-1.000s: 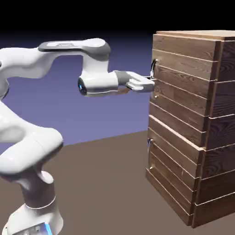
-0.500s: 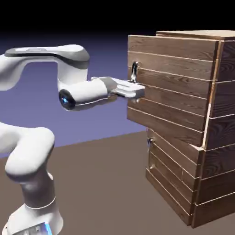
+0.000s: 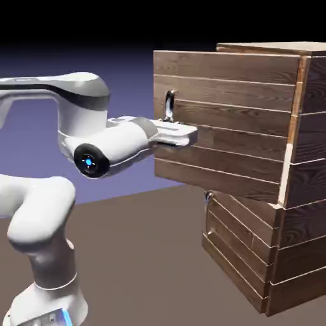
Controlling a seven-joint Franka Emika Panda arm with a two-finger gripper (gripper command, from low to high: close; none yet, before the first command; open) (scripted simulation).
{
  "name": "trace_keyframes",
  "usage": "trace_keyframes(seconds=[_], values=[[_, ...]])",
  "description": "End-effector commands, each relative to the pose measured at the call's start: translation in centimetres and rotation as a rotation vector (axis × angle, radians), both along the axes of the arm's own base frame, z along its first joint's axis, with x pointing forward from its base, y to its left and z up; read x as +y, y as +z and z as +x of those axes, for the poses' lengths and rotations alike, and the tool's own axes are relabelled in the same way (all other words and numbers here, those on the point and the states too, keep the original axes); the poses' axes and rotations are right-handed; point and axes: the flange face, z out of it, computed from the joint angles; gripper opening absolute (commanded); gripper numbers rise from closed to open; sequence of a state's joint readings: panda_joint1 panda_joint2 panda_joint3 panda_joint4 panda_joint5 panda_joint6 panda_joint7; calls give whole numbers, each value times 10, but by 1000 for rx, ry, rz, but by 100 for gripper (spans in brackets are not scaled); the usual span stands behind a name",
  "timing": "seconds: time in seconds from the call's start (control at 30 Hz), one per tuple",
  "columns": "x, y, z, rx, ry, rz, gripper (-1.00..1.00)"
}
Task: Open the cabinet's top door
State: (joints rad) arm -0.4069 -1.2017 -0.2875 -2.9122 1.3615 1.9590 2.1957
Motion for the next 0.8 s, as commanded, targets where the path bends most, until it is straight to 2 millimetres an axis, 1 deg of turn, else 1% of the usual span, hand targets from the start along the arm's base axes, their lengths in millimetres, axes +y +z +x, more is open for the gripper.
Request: trace_keyframes(seconds=[0.0,0.23,0.33,0.37,0.57,0.77], values=[[-6,0,-3,0,24,0,-100],[-59,0,-17,1,198,-1,-100],[-62,0,-18,1,211,-2,-100],[-67,0,-18,0,225,0,-100],[-123,0,-22,0,405,0,-100],[-172,0,-16,0,567,0,-100]])
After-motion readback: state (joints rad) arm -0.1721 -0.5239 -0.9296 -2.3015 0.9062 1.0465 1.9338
